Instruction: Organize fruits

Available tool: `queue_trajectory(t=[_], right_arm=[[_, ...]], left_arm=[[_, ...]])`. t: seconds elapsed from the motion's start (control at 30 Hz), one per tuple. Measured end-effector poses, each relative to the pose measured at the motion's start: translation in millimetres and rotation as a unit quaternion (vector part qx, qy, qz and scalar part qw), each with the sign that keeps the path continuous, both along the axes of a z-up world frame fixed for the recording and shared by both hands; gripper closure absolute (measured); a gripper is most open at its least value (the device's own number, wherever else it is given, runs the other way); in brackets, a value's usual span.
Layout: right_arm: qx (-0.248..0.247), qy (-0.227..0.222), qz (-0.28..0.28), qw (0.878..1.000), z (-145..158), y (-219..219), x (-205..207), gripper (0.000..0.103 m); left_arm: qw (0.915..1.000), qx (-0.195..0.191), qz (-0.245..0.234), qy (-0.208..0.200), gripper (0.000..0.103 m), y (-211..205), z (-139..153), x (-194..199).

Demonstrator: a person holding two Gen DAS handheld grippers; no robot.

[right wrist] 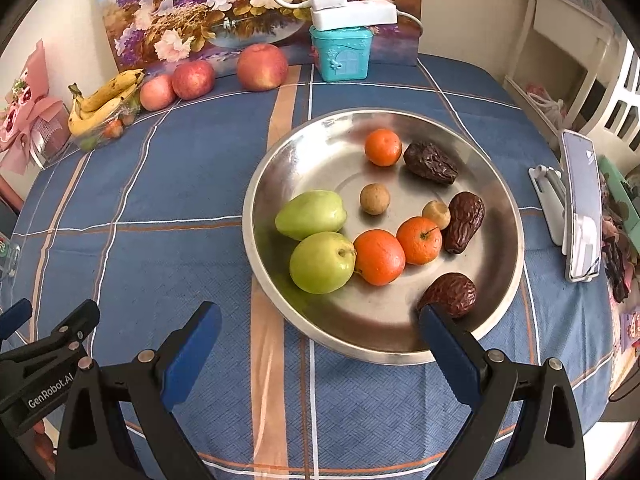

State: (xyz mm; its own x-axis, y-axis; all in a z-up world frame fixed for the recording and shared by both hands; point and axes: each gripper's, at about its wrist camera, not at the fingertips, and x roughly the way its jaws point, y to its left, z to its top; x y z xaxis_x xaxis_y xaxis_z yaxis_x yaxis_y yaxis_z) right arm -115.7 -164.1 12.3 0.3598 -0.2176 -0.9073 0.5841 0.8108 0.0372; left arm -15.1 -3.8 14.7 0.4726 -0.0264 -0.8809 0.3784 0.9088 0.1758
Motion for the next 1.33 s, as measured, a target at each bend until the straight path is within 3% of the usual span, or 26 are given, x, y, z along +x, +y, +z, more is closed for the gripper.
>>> queue_trajectory(t=[1.33], right_arm=[[0.007, -0.001, -0.008, 1.0, 0.1, -0.1, -1.3, 0.004]], left_arm=[[0.9999, -0.01, -0.004, -0.007, 0.0, 1.3, 6.2, -1.8]])
